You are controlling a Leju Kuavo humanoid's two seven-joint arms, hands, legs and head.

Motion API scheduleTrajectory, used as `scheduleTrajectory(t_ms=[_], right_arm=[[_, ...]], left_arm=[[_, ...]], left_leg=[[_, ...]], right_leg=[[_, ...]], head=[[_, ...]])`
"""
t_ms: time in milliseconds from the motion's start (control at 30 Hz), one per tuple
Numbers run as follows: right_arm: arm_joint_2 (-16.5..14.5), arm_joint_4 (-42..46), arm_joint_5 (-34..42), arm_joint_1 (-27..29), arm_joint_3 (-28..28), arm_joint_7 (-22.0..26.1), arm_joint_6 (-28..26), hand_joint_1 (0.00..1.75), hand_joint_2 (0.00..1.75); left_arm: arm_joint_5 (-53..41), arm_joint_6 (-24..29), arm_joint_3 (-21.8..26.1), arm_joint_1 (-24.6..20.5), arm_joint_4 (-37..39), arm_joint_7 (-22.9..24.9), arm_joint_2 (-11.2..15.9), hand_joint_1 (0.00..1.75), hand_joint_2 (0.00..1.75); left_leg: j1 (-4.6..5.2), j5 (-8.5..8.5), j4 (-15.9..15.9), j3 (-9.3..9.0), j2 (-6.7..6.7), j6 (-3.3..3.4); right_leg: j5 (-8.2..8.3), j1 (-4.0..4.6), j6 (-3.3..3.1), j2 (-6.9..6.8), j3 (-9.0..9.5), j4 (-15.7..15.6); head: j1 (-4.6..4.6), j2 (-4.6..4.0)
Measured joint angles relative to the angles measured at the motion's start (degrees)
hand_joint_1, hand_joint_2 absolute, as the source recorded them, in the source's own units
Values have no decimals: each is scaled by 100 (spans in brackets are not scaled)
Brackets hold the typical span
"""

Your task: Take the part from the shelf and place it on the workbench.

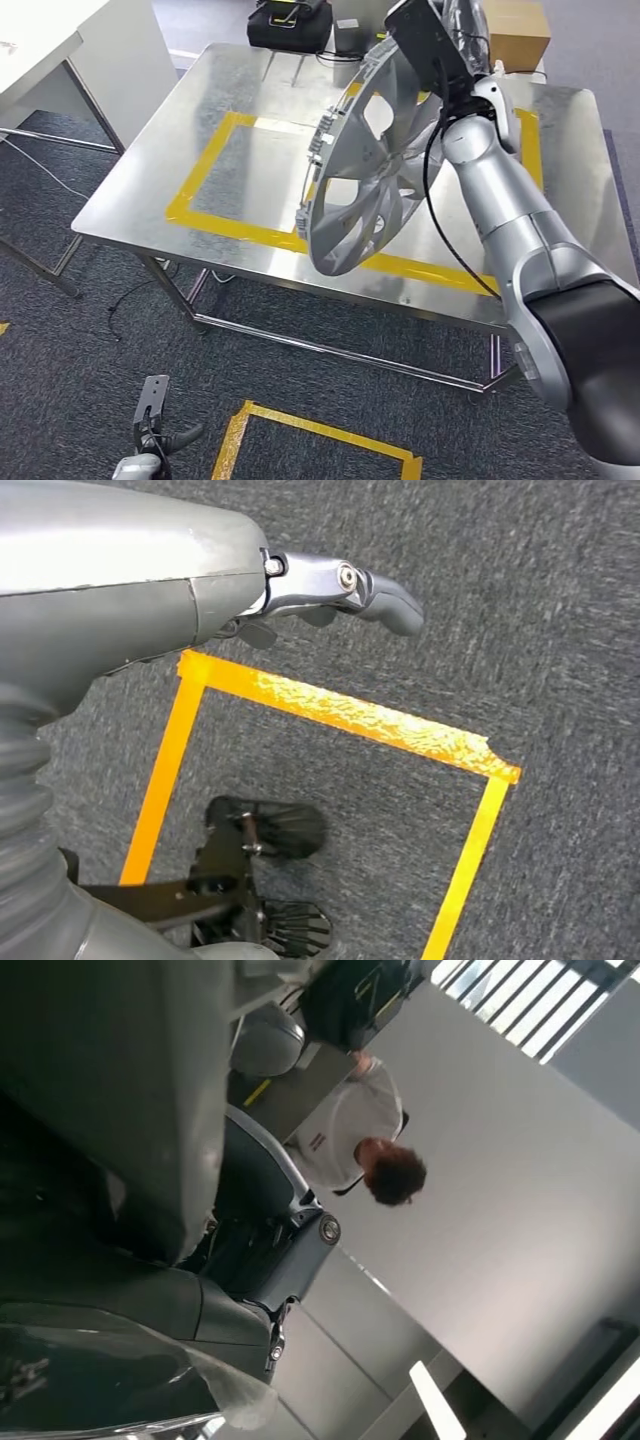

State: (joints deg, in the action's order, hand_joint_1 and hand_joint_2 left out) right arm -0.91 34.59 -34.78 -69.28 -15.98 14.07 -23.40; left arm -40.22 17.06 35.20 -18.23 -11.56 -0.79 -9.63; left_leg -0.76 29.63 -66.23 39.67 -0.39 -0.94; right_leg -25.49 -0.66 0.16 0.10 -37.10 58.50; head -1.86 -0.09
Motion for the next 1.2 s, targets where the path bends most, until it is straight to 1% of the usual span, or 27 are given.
scheduleTrajectory(t_ms=[67, 100, 133, 167, 200, 233, 267, 300, 367, 433, 500, 567, 600, 633, 667, 700, 733, 767, 800, 933, 967, 1033, 1067, 1100, 1133, 1167, 1200], right_arm=[[127, -134, -122, -87, 54, -162, -117, 175, 175], [199, -202, -159, -112, 92, -235, -146, 175, 175], [270, -260, -178, -130, 140, -283, -161, 175, 175], [329, -303, -192, -148, 192, -298, -165, 175, 175], [375, -336, -200, -172, 239, -294, -167, 175, 175], [409, -369, -203, -205, 275, -285, -172, 175, 175], [438, -407, -204, -238, 301, -277, -179, 175, 175], [465, -443, -205, -260, 323, -273, -187, 175, 175], [513, -501, -208, -272, 356, -276, -202, 175, 175], [550, -529, -217, -273, 386, -282, -213, 175, 175], [591, -568, -289, -279, 406, -349, -241, 175, 175], [680, -657, -517, -252, 408, -506, -295, 175, 175], [755, -717, -702, -227, 398, -620, -324, 175, 175], [845, -785, -927, -204, 379, -748, -348, 175, 175], [947, -854, -1167, -188, 349, -888, -364, 175, 175], [1047, -920, -1392, -179, 316, -1025, -364, 175, 175], [1137, -992, -1582, -176, 284, -1143, -348, 175, 175], [1214, -1064, -1732, -171, 254, -1249, -304, 175, 175], [1274, -1132, -1849, -159, 229, -1349, -237, 175, 175], [1445, -1354, -2168, -185, 148, -1723, 285, 175, 175], [1474, -1395, -2212, -196, 131, -1781, 413, 175, 175], [1494, -1468, -2244, -209, 115, -1911, 726, 175, 175], [1497, -1516, -2249, -224, 111, -2014, 993, 175, 175], [1502, -1577, -2252, -238, 111, -2145, 1380, 175, 175], [1510, -1638, -2255, -244, 111, -2277, 1782, 175, 175], [1520, -1693, -2256, -239, 112, -2400, 2171, 175, 175], [1533, -1736, -2258, -228, 113, -2503, 2487, 175, 175]], left_arm=[[9, -35, 6, 8, 0, -12, 16, 0, 175], [16, -59, 11, 15, 0, -22, 23, 0, 175], [23, -80, 16, 22, 0, -33, 26, 0, 175], [27, -92, 20, 27, 0, -40, 31, 0, 175], [27, -95, 24, 30, 0, -44, 39, 0, 175], [26, -96, 28, 29, 0, -46, 48, 0, 175], [26, -96, 32, 24, 0, -47, 56, 0, 175], [26, -97, 36, 20, 0, -48, 62, 0, 175], [26, -97, 41, 17, 0, -50, 62, 0, 175], [26, -100, 47, 15, 0, -51, 62, 0, 175], [43, -135, 60, 2, 0, -60, 61, 0, 175], [85, -192, 88, 7, 0, -84, 54, 0, 175], [106, -215, 110, 22, 0, -100, 51, 0, 175], [119, -233, 132, 41, 0, -119, 49, 0, 175], [125, -256, 150, 59, 0, -135, 51, 0, 175], [128, -278, 163, 76, 0, -146, 57, 0, 175], [127, -293, 176, 88, 0, -154, 68, 0, 175], [114, -297, 187, 99, 0, -150, 82, 0, 175], [96, -284, 200, 112, 0, -142, 99, 0, 175], [28, -239, 266, 168, 1, -82, 183, 0, 175], [14, -234, 276, 171, 1, -72, 205, 0, 175], [-12, -234, 287, 169, 0, -59, 238, 0, 175], [-28, -237, 290, 168, 1, -52, 250, 0, 175], [-58, -244, 292, 166, 1, -43, 261, 0, 175], [-88, -255, 293, 162, 1, -31, 267, 0, 175], [-122, -264, 293, 152, 1, -20, 271, 0, 175], [-156, -273, 293, 135, 0, -13, 273, 0, 175]], left_leg=[[-9, 232, -692, 347, 4, -22], [-10, 230, -860, 452, 4, -21], [-9, 122, -823, 465, 4, -11], [-9, -77, -580, 381, 4, 7], [-6, -309, -208, 237, 4, 34], [6, -475, 133, 89, 6, 62], [17, -562, 410, -36, 9, 90], [31, -566, 568, -109, 10, 115], [41, -504, 663, -164, 8, 152], [25, -513, 732, -206, 8, 194], [11, -526, 782, -238, 11, 236], [7, -518, 782, -244, 5, 259], [1, -511, 779, -250, -5, 264], [-9, -502, 775, -258, -20, 262], [-21, -490, 765, -267, -36, 251], [-30, -470, 749, -277, -49, 229], [-26, -447, 729, -276, -59, 198], [-20, -426, 702, -268, -63, 168], [-10, -418, 683, -260, -64, 136], [-17, -354, 628, -273, -31, 42], [-22, -259, 475, -223, -16, 21], [-25, 46, -169, 50, 4, 0], [-22, 193, -549, 225, 5, 0], [-18, 272, -821, 352, 5, 11], [-7, 254, -902, 390, 5, 35], [12, 143, -770, 320, 4, 77], [44, -32, -439, 144, 4, 142]], right_leg=[[-23, 2, -27, 14, 27, 3], [-35, 5, -31, 18, 46, 5], [-49, 7, -29, 20, 65, 7], [-64, 9, -23, 24, 85, 8], [-79, 9, -13, 32, 103, 9], [-91, 17, 5, 45, 108, 10], [-98, 21, 27, 59, 107, 12], [-100, 25, 52, 68, 99, 12], [-96, 21, 108, 71, 86, 0], [-174, 10, 157, 59, 29, 69], [-438, 4, 184, 54, -208, 541], [-703, 1, 212, 54, -573, 1274], [-721, -6, 235, 52, -704, 1495], [-632, -19, 259, 49, -742, 1506], [-447, -38, 286, 40, -675, 1296], [-218, -61, 316, 22, -526, 919], [-59, -69, 339, 4, -347, 560], [27, -71, 335, -8, -199, 265], [42, -64, 312, -14, -110, 106], [-12, -48, 140, 11, -24, 53], [-15, -53, 94, 18, 3, 40], [-28, -48, 28, 40, 43, 31], [-31, -37, 10, 57, 54, 31], [-32, -22, 3, 72, 64, 31], [-31, -3, -2, 85, 71, 31], [-28, 18, -6, 96, 77, 31], [-25, 39, -9, 103, 81, 31]], head=[[2, 0], [0, 0], [-1, 0], [-2, 0], [-3, 0], [-3, 0], [-3, 0], [-4, 0], [-6, 0], [-10, 0], [-16, 0], [-20, 0], [-20, 0], [-22, 0], [-26, 0], [-27, 0], [-29, 0], [-30, 0], [-27, 0], [-26, 0], [-22, 0], [-13, 0], [-8, 0], [-7, 0], [-7, 0], [-6, 0], [-7, 0]])
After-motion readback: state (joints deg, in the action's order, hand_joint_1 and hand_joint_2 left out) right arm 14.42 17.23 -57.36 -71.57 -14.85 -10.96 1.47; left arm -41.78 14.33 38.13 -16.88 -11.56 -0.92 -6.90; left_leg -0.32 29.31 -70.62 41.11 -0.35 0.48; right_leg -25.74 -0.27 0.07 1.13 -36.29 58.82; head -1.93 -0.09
